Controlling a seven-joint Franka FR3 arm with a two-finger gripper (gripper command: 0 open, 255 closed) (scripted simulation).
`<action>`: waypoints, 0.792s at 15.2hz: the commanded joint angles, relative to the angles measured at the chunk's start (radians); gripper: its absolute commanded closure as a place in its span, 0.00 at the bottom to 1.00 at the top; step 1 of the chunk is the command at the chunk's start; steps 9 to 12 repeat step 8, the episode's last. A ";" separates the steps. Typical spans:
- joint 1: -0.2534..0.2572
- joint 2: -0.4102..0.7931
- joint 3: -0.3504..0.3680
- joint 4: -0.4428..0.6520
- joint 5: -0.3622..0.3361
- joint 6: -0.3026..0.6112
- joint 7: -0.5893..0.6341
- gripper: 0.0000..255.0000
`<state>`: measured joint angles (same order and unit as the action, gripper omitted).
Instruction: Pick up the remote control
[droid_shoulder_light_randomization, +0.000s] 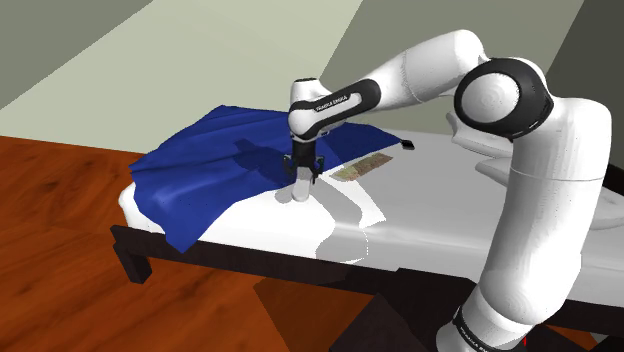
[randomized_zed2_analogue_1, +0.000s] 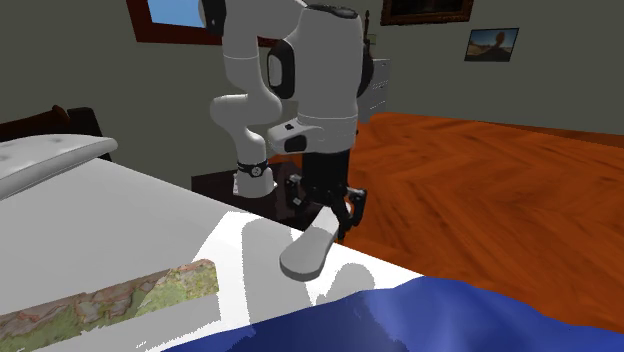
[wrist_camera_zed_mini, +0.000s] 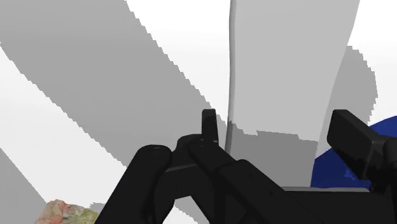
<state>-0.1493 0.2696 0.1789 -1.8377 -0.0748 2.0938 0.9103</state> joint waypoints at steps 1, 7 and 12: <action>0.000 -0.011 0.001 0.016 0.003 -0.027 -0.001 1.00; 0.000 -0.034 0.003 0.056 0.009 -0.090 -0.006 1.00; 0.000 -0.034 0.003 0.057 0.009 -0.090 -0.006 1.00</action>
